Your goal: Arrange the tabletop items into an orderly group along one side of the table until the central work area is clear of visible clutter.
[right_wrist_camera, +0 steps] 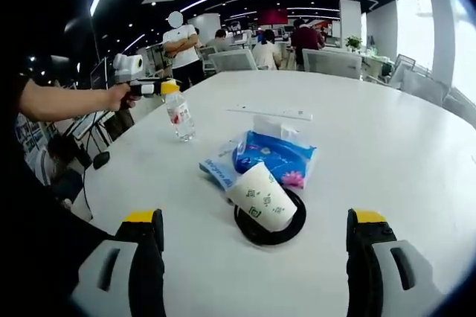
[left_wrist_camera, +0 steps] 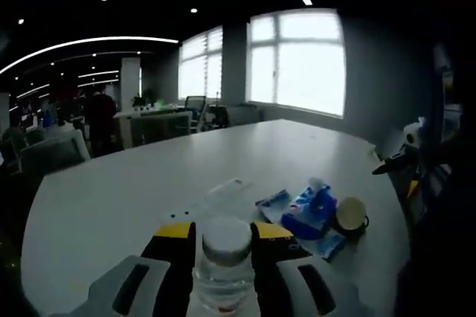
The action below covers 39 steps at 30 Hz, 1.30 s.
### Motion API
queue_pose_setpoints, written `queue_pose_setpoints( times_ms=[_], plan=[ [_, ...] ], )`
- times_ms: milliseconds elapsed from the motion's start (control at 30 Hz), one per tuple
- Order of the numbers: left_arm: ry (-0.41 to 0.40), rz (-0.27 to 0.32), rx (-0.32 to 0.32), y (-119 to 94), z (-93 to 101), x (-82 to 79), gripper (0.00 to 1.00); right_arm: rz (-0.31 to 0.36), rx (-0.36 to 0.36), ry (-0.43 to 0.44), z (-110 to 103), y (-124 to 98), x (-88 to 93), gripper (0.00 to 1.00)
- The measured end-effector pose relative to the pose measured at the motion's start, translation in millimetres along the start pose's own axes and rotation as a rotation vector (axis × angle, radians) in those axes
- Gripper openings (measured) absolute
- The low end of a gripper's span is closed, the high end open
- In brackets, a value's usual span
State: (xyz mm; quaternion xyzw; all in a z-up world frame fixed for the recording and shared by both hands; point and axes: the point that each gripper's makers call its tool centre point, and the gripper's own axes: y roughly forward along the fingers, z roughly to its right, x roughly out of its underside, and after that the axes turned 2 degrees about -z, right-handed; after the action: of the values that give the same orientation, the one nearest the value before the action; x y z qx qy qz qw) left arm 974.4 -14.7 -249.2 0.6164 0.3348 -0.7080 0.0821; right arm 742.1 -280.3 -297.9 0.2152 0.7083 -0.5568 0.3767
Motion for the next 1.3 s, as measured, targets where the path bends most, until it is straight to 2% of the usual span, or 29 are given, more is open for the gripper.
queue_pose_setpoints(
  times_ms=[100, 167, 300, 533, 633, 833, 867, 1000, 1167, 1300],
  plan=[
    [-0.008, -0.014, -0.006, -0.9, -2.5, 2.5, 0.30, 0.010, 0.000, 0.004, 0.4, -0.9, -2.5, 1.00],
    [-0.023, -0.020, -0.007, -1.7, 1.7, 2.4, 0.34, 0.016, -0.002, 0.006, 0.0, -1.2, -3.9, 1.00],
    [-0.032, -0.050, -0.039, -4.6, -2.5, 8.7, 0.48, 0.025, -0.010, 0.006, -1.2, -1.2, -6.2, 1.00],
    [-0.039, -0.085, -0.053, -14.2, -2.4, 15.1, 0.56, 0.044, -0.028, 0.024, -2.2, -0.9, -11.1, 1.00],
    [-0.079, -0.093, -0.066, -23.6, -3.9, 18.9, 0.62, 0.050, -0.034, 0.030, -2.6, -0.5, -13.1, 1.00],
    [-0.080, -0.115, -0.096, -42.4, 3.4, 21.1, 0.69, 0.068, -0.034, 0.045, -2.1, -1.0, -20.2, 1.00],
    [-0.081, -0.124, -0.099, -46.1, 13.8, 18.4, 0.71, 0.069, -0.033, 0.045, -1.9, -0.9, -21.2, 1.00],
    [-0.091, -0.143, -0.112, -58.9, 16.1, 22.7, 0.79, 0.075, -0.038, 0.048, -1.3, -0.1, -24.4, 1.00],
    [-0.097, -0.161, -0.126, -72.2, 34.2, 28.9, 0.82, 0.073, -0.050, 0.042, 0.0, 1.8, -25.8, 1.00],
    [-0.094, -0.159, -0.144, -80.6, 40.1, 31.2, 0.84, 0.070, -0.057, 0.032, 2.8, 2.6, -26.5, 1.00]
  ],
)
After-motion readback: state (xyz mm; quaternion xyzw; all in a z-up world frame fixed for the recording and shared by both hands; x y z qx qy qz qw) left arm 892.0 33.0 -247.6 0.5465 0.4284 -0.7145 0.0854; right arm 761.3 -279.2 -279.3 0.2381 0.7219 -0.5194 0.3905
